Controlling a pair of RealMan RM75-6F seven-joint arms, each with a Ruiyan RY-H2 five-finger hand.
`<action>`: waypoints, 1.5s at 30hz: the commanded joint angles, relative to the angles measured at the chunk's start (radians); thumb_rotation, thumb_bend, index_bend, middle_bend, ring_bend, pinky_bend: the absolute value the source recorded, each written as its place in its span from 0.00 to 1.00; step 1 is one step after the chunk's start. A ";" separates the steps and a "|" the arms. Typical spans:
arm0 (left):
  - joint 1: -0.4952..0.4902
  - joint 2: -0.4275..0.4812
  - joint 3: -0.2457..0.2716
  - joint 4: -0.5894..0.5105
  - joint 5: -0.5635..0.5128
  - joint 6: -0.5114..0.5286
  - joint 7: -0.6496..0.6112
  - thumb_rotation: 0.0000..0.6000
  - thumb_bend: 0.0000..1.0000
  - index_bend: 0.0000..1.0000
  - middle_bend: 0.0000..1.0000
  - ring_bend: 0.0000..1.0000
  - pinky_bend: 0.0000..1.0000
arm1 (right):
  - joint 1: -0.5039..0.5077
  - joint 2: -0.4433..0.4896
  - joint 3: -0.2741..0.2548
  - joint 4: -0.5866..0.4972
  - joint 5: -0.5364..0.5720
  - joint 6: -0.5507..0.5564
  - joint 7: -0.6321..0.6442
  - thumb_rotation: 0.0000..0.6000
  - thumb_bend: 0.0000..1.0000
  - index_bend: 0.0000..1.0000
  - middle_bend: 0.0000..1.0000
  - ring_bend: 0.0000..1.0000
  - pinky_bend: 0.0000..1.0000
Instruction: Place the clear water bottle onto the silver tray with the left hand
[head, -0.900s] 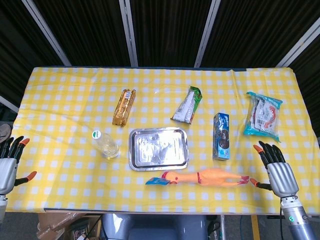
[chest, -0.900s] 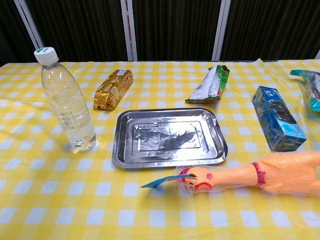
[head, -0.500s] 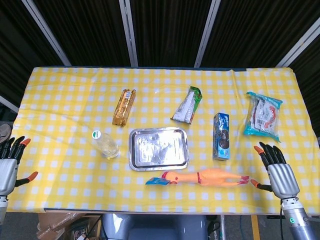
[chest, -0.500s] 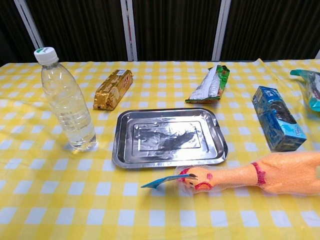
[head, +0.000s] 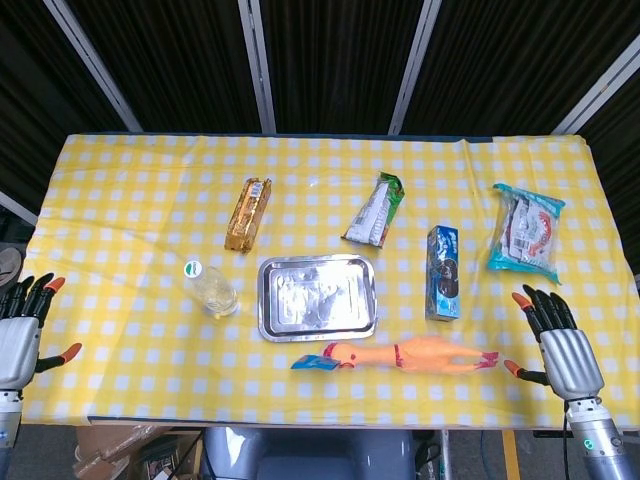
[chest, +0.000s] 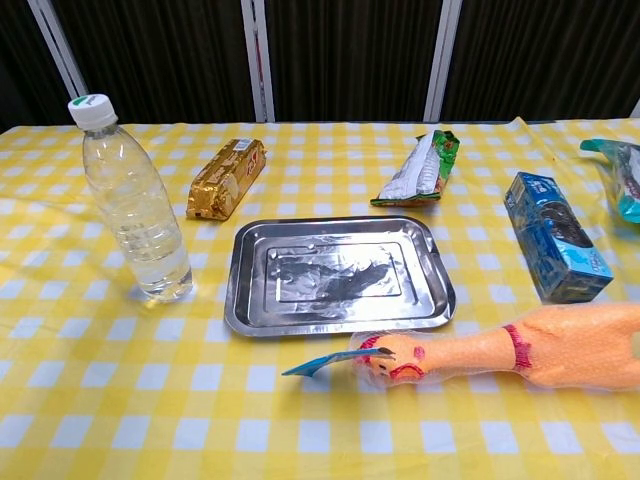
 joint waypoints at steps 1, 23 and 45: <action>-0.013 0.000 0.008 -0.036 0.004 -0.043 -0.073 1.00 0.13 0.10 0.05 0.00 0.00 | -0.002 0.003 -0.001 0.001 0.004 -0.003 0.009 1.00 0.05 0.11 0.00 0.00 0.00; -0.270 -0.104 -0.094 -0.071 -0.113 -0.447 -0.732 1.00 0.13 0.15 0.10 0.00 0.00 | 0.018 -0.007 0.004 0.020 0.029 -0.058 0.027 1.00 0.05 0.11 0.00 0.00 0.00; -0.375 -0.363 -0.162 0.054 -0.270 -0.505 -0.552 1.00 0.20 0.21 0.15 0.00 0.00 | 0.022 -0.005 0.005 0.024 0.041 -0.074 0.037 1.00 0.05 0.11 0.00 0.00 0.00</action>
